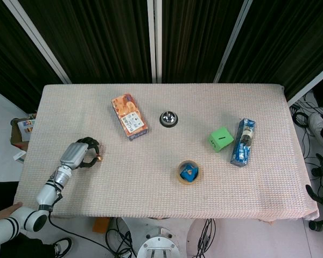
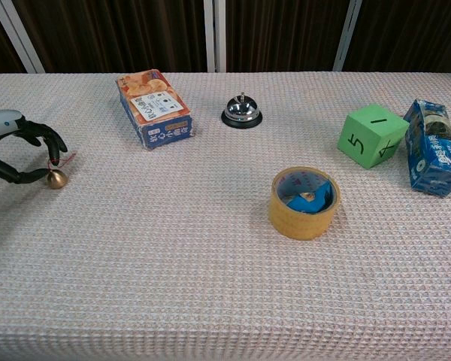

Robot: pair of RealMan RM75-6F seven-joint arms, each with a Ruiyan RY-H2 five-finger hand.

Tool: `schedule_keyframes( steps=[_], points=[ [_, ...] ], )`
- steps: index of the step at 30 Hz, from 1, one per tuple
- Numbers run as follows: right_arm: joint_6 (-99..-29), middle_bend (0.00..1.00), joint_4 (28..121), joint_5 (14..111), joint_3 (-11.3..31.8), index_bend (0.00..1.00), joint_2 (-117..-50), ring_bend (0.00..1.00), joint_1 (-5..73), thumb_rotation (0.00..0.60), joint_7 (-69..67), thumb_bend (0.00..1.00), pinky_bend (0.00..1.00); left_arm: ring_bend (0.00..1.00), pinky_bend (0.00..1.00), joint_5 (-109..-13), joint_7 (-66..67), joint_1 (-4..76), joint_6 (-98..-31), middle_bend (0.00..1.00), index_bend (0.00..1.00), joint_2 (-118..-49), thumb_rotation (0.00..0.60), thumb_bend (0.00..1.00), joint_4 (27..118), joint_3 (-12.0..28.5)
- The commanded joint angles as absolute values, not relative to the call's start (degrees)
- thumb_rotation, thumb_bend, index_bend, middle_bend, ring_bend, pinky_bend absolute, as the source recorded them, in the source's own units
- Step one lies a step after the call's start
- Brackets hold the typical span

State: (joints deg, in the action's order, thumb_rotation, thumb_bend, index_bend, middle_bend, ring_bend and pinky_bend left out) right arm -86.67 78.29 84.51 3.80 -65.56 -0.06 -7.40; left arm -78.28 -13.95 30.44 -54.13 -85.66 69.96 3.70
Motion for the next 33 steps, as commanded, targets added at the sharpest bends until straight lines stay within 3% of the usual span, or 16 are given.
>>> schedule_keyframes(
  steps=[1, 33],
  points=[
    [-86.67, 0.0, 78.26, 84.53, 3.79, 0.0, -65.56, 0.0, -0.06, 0.6, -7.4, 0.17, 0.0, 0.15, 0.2, -78.29, -13.96, 30.42, -54.15, 0.27, 0.49, -85.65, 0.6, 0.4, 69.99, 3.69],
    [-86.32, 0.0, 78.59, 84.59, 3.78, 0.0, -65.62, 0.0, 0.22, 0.6, -6.69, 0.17, 0.0, 0.15, 0.2, -78.19, -14.04, 30.57, -53.99, 0.27, 0.52, -85.72, 0.6, 0.4, 69.91, 3.77]
  ],
)
